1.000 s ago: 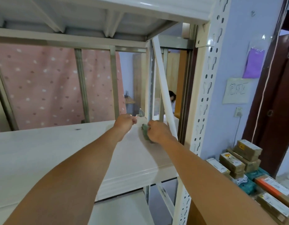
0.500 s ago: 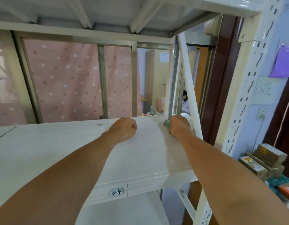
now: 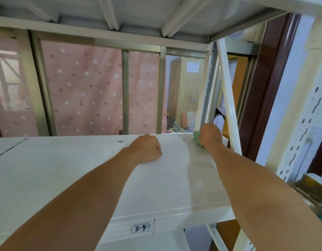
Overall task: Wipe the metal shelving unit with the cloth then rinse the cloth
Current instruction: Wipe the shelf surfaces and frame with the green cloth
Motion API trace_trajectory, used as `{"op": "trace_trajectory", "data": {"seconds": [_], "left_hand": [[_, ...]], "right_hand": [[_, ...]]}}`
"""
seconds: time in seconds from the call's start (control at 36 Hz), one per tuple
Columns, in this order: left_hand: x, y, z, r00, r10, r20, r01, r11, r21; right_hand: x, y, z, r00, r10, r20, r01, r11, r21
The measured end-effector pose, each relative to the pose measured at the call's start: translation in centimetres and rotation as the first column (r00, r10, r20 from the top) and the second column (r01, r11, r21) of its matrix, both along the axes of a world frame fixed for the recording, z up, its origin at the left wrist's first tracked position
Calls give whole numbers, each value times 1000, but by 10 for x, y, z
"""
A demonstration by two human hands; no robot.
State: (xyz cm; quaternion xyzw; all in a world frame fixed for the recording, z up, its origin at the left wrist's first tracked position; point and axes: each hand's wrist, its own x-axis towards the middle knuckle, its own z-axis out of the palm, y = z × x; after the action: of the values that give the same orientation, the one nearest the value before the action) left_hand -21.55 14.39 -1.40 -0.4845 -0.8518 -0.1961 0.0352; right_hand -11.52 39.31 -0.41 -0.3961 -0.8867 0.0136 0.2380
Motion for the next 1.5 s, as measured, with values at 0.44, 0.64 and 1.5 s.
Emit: {"op": "trace_trajectory", "data": {"seconds": [0.44,0.64,1.5], "left_hand": [[-4,-1,-8,998,58,-27,-58,998,14],[-11,0,-13,999,47,-27,-47,999,16],[-64,-97,-12,990,30,-137,-22,998,64]], "right_hand": [[-59,18,-12,997,-39,-63,29,989,-146],[-64,17,-27,997,17,80,-26,993,112],[-135,-115,-20,917,386,101,-310,848,-431]]}}
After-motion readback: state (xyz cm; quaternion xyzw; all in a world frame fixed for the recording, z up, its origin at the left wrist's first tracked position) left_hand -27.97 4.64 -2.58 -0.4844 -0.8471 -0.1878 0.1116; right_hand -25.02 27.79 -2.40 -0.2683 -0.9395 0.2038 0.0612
